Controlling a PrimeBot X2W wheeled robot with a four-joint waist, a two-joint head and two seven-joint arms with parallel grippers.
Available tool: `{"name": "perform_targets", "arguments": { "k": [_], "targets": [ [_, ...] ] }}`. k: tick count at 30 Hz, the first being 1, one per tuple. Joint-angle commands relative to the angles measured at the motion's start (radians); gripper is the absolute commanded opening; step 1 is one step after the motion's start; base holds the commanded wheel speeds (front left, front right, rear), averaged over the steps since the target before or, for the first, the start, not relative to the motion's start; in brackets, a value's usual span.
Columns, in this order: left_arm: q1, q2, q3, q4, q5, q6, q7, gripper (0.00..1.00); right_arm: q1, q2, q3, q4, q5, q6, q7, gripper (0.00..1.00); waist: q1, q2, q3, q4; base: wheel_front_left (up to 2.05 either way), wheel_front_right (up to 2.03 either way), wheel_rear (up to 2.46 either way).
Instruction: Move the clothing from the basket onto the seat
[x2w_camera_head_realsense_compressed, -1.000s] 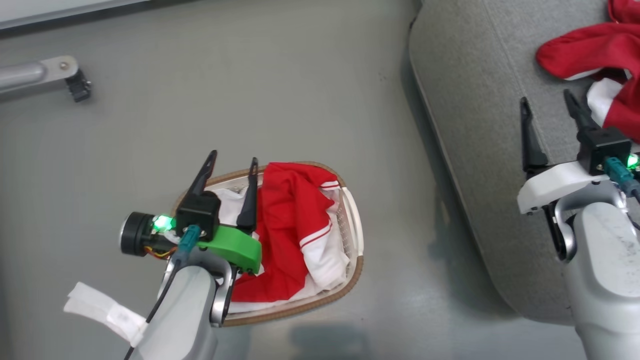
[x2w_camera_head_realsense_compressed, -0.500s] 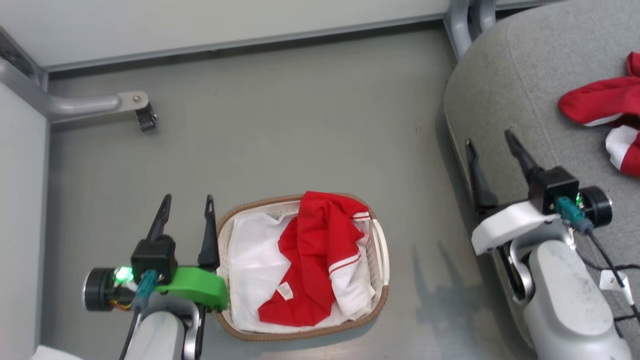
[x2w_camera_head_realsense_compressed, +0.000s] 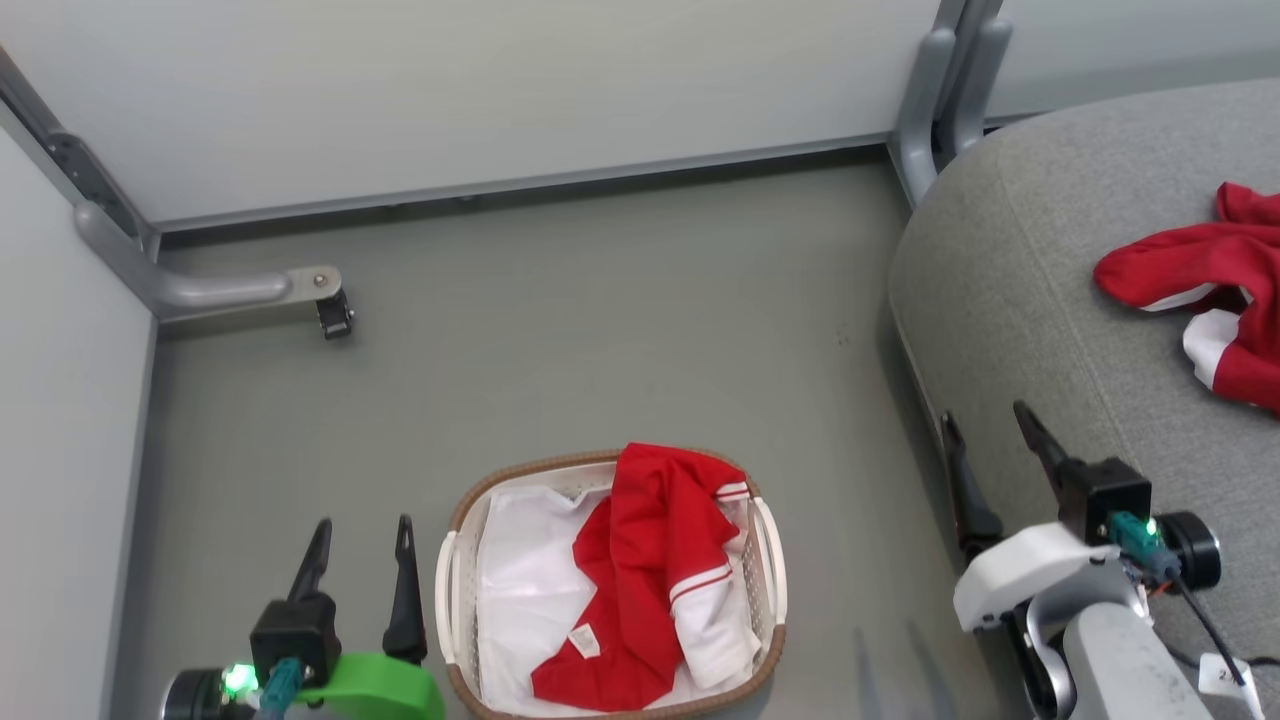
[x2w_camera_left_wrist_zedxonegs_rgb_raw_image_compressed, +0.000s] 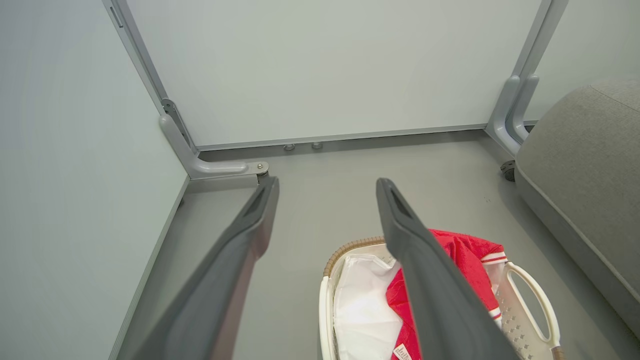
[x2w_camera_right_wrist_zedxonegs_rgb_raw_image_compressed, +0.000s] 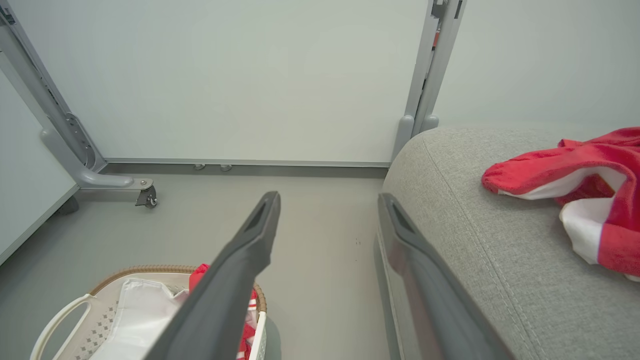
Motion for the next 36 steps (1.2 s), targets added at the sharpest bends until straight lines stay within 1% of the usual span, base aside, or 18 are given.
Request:
{"name": "perform_targets", "arguments": {
  "k": [1,6,15,18,26,36],
  "targets": [
    [0.028,0.001,0.008,0.002,0.000,-0.003,-0.004,1.00,0.022,0.000,-0.001,0.006,0.008,-0.001,0.000,1.00,0.0000,0.0000,-0.031,-0.005,0.00,0.00,0.00],
    [0.054,-0.001,0.005,-0.001,-0.014,-0.003,-0.004,1.00,0.050,0.001,0.004,0.003,-0.001,-0.001,0.000,1.00,0.0000,0.0000,-0.039,-0.008,0.00,0.00,0.00],
    [0.007,-0.001,-0.043,0.011,-0.045,-0.007,-0.004,1.00,0.005,0.001,0.022,-0.008,0.007,-0.001,0.000,1.00,0.0000,0.0000,0.011,-0.019,0.00,0.00,0.00],
    [-0.016,-0.001,-0.062,0.018,-0.048,-0.007,-0.004,1.00,-0.013,0.001,0.032,-0.014,0.006,-0.001,0.000,1.00,0.0000,0.0000,0.044,-0.025,0.00,0.00,0.00],
    [-0.125,-0.001,-0.127,0.062,-0.071,-0.018,-0.004,1.00,-0.100,0.001,0.065,-0.054,0.014,-0.001,0.000,1.00,0.0000,0.0000,0.182,-0.061,0.00,0.00,0.00],
    [-0.295,0.001,-0.215,0.239,-0.107,-0.063,-0.004,1.00,-0.208,0.002,0.107,-0.112,0.040,-0.001,0.000,1.00,0.0000,0.0000,0.357,-0.125,0.00,0.00,0.00]
  ]
}}
